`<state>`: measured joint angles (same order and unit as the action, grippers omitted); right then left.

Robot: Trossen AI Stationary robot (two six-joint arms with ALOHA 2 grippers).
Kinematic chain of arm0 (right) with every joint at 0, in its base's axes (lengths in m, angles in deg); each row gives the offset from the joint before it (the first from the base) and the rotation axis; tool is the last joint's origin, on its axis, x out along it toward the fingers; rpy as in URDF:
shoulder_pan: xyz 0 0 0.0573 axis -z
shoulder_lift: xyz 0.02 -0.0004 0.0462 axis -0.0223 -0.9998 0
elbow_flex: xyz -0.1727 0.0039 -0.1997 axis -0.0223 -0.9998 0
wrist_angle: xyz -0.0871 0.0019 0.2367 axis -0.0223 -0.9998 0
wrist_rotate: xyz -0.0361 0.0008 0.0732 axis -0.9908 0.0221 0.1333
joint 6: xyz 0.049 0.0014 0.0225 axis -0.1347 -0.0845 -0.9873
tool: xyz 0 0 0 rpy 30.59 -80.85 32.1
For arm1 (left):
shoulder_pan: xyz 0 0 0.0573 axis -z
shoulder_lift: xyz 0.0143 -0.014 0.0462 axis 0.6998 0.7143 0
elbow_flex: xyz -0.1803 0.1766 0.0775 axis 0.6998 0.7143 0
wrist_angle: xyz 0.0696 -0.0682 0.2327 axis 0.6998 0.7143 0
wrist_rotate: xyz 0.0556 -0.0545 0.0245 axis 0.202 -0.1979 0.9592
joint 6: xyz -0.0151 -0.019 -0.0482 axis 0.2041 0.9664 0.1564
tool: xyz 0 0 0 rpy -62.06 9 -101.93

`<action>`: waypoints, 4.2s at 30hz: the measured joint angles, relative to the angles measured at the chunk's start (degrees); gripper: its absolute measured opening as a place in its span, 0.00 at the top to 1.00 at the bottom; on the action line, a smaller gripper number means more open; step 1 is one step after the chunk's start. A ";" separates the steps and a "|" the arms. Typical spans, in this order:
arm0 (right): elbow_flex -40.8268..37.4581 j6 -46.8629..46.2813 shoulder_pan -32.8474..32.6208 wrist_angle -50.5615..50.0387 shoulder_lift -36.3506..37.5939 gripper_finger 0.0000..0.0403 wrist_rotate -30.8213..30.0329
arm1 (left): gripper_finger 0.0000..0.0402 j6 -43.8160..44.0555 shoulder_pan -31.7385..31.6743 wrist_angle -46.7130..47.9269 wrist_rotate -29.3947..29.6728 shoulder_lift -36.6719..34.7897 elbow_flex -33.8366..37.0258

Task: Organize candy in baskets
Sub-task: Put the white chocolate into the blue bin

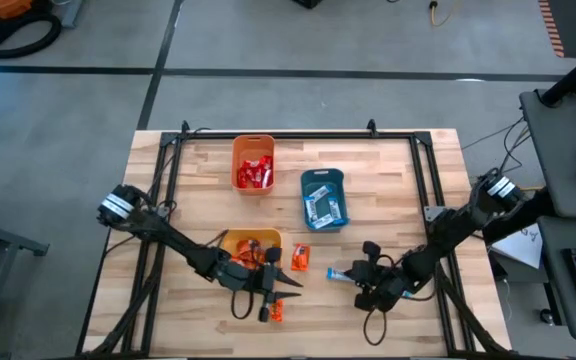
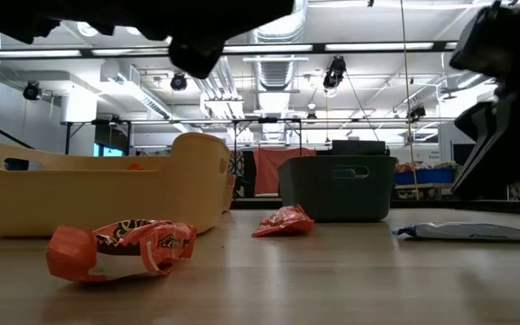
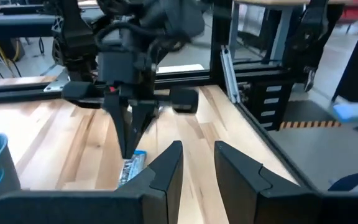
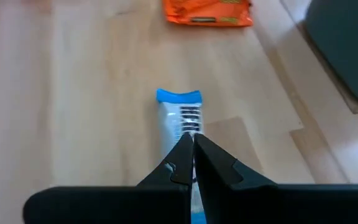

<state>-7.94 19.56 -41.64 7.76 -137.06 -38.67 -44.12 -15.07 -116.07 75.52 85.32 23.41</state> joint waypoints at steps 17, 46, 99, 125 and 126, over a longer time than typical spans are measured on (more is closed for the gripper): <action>-1.41 2.99 -1.41 -5.90 13.10 0.98 10.67 | 0.81 -2.93 -3.54 14.65 -0.13 5.71 -10.14; -15.83 12.30 -3.50 26.90 6.58 0.64 -7.35 | 0.81 -4.55 -4.24 17.17 -0.04 11.78 -18.44; -9.76 15.65 1.19 28.36 1.00 0.91 -3.01 | 0.81 -4.23 -4.22 48.96 6.49 -7.54 -18.29; -7.73 35.51 27.39 27.93 15.45 0.91 -0.19 | 0.81 -6.85 -4.72 45.68 14.38 -38.84 6.53; -7.73 34.76 28.47 27.95 15.45 0.91 -0.19 | 0.81 -6.01 -4.74 44.58 15.75 -40.30 7.50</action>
<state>-15.67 54.31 -13.17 35.71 -121.61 -38.87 -50.12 -19.81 -71.49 91.27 45.02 30.91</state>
